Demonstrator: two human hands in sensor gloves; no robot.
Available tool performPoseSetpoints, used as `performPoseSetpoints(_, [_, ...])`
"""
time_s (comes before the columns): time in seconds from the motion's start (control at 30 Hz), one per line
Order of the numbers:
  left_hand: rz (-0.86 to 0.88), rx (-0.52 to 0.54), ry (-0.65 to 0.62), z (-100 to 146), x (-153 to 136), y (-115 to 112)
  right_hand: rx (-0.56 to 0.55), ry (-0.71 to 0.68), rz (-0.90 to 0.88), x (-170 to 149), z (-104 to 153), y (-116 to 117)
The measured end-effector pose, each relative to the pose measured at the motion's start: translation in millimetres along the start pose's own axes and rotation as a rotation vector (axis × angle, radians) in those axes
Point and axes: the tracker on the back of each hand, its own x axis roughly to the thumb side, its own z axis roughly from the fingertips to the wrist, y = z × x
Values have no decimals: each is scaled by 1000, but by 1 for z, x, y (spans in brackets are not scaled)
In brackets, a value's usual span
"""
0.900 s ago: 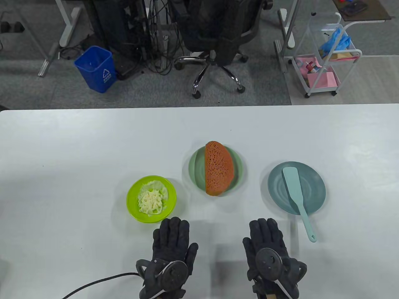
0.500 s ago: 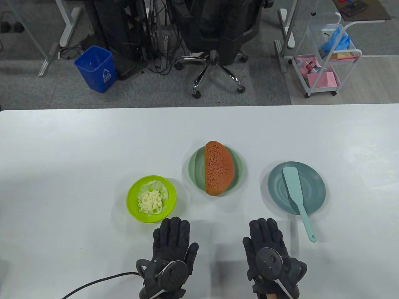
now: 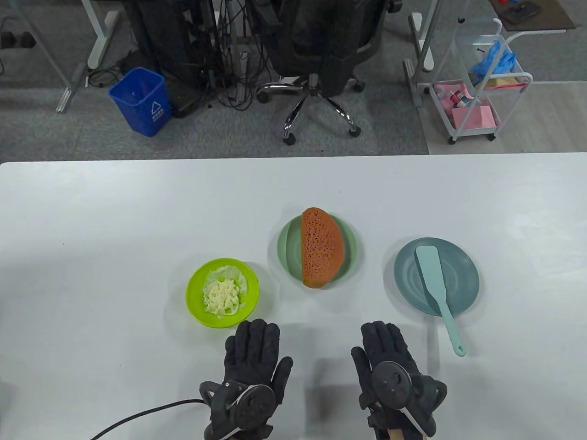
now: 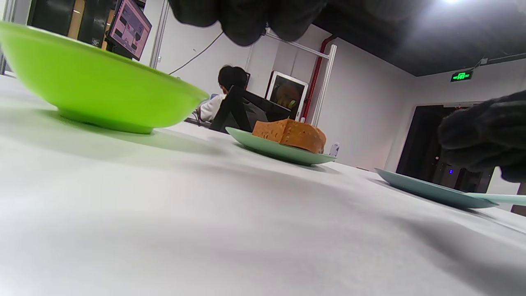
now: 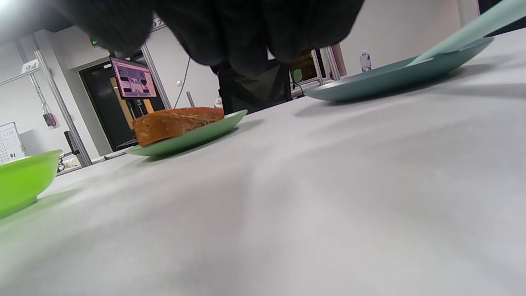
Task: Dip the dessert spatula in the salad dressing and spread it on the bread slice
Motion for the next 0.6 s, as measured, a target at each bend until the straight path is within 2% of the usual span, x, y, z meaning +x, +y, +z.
performPoseSetpoints(0.17, [7,-5,1,-1,-1,-1,-46,45,-73,12,-20,0])
performPoseSetpoints(0.3, [15,-2,-4,-1,0,-1,-3,120,-157,24,-47,6])
performPoseSetpoints(0.53, [56,14,-9,-2,-4,0,98,394,-323,15,-97,22])
performPoseSetpoints(0.6, [66,18,-9,-3,-5,1,60,409,-298,12,-108,22])
